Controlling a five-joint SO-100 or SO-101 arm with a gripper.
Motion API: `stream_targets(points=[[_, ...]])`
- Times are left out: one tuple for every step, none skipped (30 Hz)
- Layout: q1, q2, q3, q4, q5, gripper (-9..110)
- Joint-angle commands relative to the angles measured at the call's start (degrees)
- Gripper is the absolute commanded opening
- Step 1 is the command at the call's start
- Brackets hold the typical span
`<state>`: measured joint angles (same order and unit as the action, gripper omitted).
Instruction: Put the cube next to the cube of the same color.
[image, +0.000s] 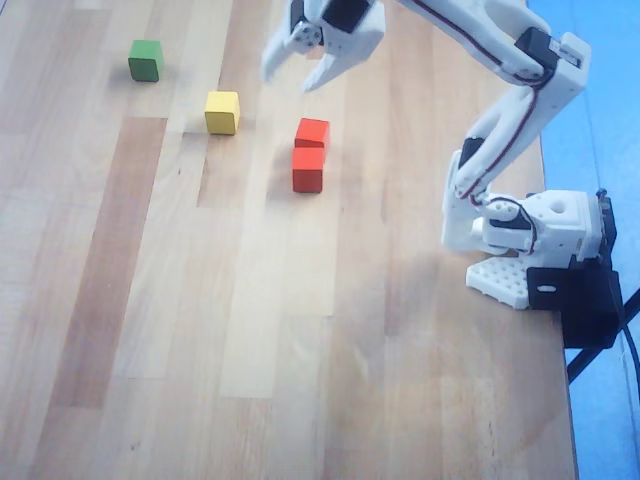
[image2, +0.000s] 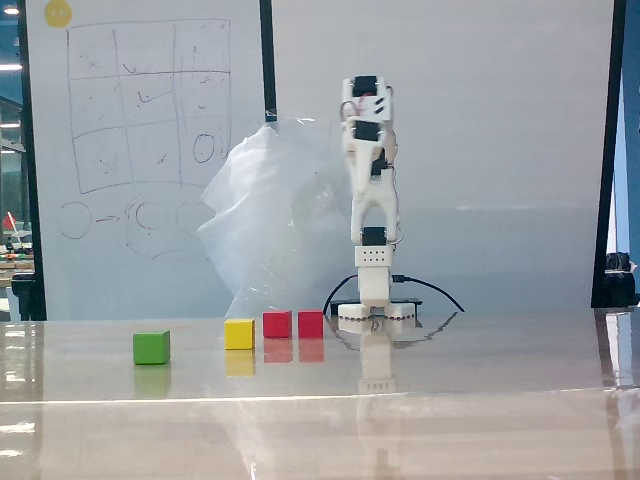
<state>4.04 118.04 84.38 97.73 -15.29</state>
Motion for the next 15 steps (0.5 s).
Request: stream_targets(points=[[-7.21,3.25,-5.1,1.23,5.01,2],[-8.35,3.25,-5.01,0.62,5.36,2],[-9.4,3.52,-4.92,-0.26,5.54,0],[-10.2,4.39,-4.66,-1.32,5.54,0],[-10.99,5.71,-4.13,-2.46,5.89,-1],[-11.87,7.38,-3.96,-2.9,5.98,0],[-12.3,9.23,-3.34,-3.52,5.8,0],[-12.66,11.07,-2.2,-4.04,5.36,0],[-12.57,13.18,-0.62,-4.22,5.36,0],[-12.3,15.38,1.58,-4.31,5.36,0],[-11.95,17.93,4.39,-4.75,5.27,0],[-11.51,20.65,7.56,-5.36,5.27,0],[-10.99,23.73,11.25,-5.62,5.19,0],[-10.81,26.81,15.12,-6.33,5.27,0],[-10.46,29.88,19.42,-7.65,5.27,0]])
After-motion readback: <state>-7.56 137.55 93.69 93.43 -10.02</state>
